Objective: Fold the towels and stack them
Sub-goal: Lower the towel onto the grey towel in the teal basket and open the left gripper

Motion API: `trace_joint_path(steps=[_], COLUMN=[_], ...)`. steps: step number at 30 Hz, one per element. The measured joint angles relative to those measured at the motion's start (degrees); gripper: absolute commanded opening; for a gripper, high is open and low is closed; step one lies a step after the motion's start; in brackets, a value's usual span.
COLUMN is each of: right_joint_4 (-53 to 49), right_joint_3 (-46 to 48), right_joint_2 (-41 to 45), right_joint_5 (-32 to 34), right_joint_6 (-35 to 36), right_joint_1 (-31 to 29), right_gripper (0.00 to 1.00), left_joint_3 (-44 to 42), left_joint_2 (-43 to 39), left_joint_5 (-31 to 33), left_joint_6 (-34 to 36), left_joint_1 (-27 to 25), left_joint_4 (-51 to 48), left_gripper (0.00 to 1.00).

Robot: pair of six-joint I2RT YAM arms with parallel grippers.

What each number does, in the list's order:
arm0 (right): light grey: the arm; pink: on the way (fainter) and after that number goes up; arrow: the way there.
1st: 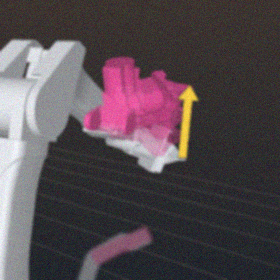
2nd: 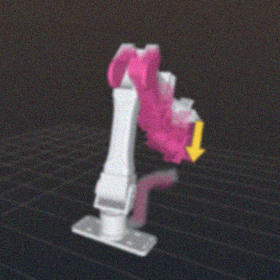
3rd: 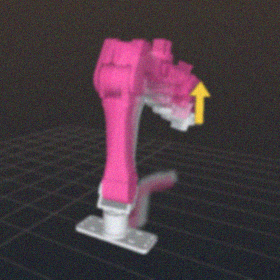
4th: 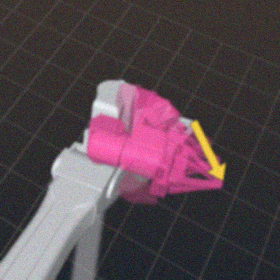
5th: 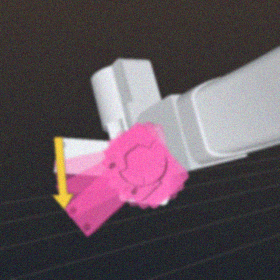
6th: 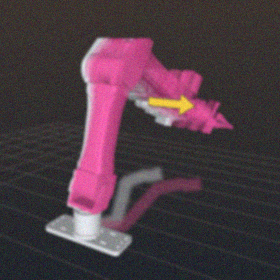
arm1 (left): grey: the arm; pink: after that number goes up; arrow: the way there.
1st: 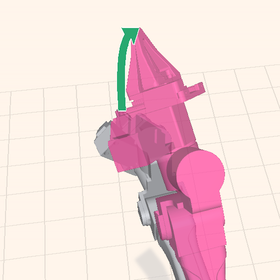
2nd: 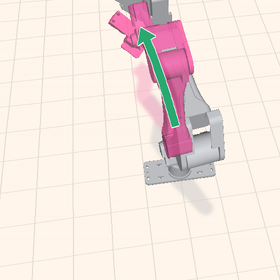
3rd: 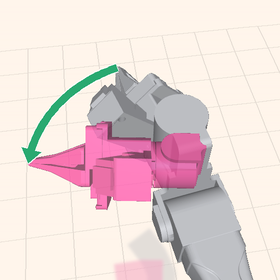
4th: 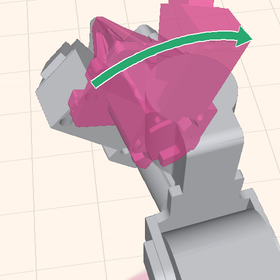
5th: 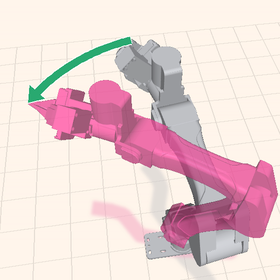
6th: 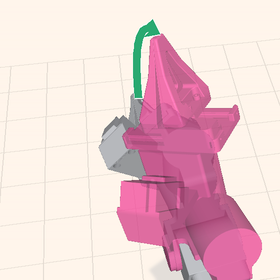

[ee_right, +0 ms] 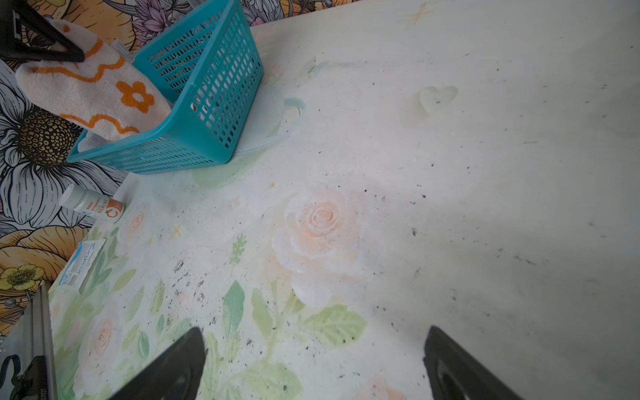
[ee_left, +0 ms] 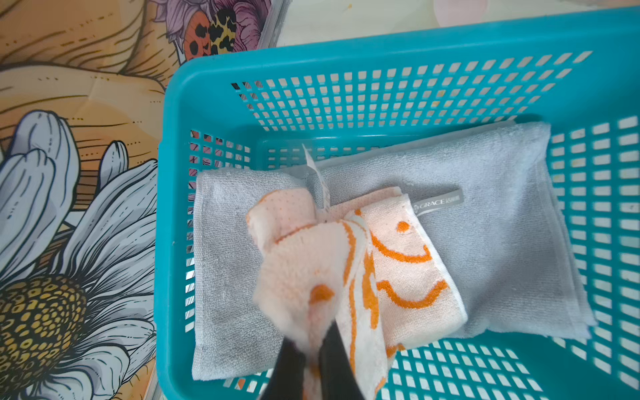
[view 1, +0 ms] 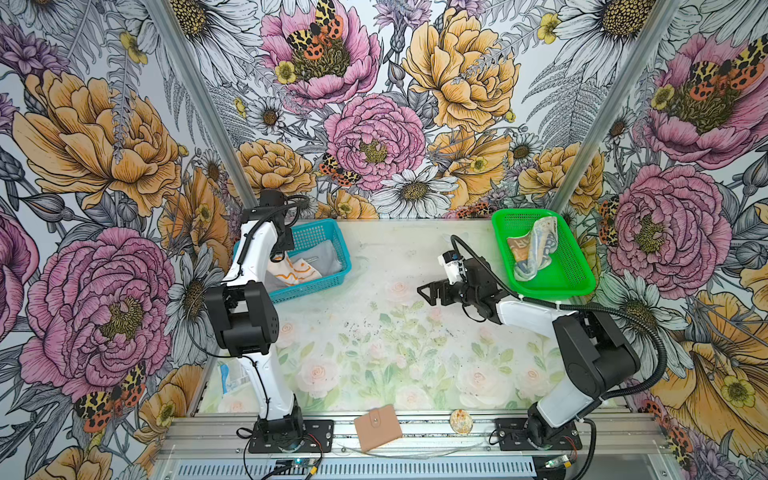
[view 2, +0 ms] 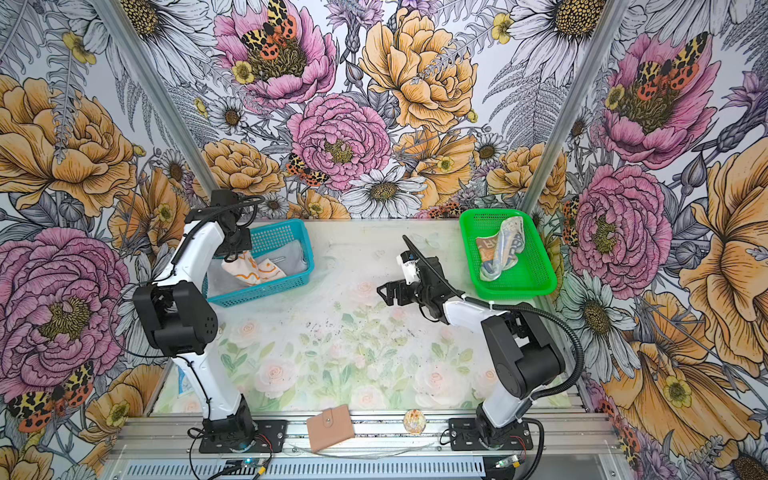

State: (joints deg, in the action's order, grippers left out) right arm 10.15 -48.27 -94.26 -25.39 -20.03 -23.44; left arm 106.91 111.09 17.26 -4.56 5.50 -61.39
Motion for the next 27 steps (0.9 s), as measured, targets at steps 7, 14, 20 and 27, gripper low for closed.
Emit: trace_joint_path(steps=[7, 14, 20, 27], right_joint_4=[-0.02, -0.02, -0.07, -0.09], right_joint_3=[0.0, -0.13, -0.28, -0.37], right_joint_2=[0.0, -0.31, -0.44, -0.52], right_joint_5=[0.0, -0.02, -0.02, -0.04], right_joint_6=[0.02, 0.02, 0.13, 0.15], right_joint_1=[0.0, 0.0, 0.0, -0.11], right_gripper=[0.99, 0.99, 0.99, 0.99], left_joint_3=[5.05, 19.06, 17.16, 2.01], left_joint_2=[-0.07, -0.24, -1.62, 1.66], left_joint_5=[-0.72, -0.87, -0.15, 4.83], left_joint_6=[-0.68, -1.55, -3.85, -8.09], left_joint_1=[-6.45, -13.49, -10.19, -4.04], left_joint_4=[-0.31, -1.73, -1.79, -2.25], left_gripper=[0.0, 0.0, 0.0, 0.0])
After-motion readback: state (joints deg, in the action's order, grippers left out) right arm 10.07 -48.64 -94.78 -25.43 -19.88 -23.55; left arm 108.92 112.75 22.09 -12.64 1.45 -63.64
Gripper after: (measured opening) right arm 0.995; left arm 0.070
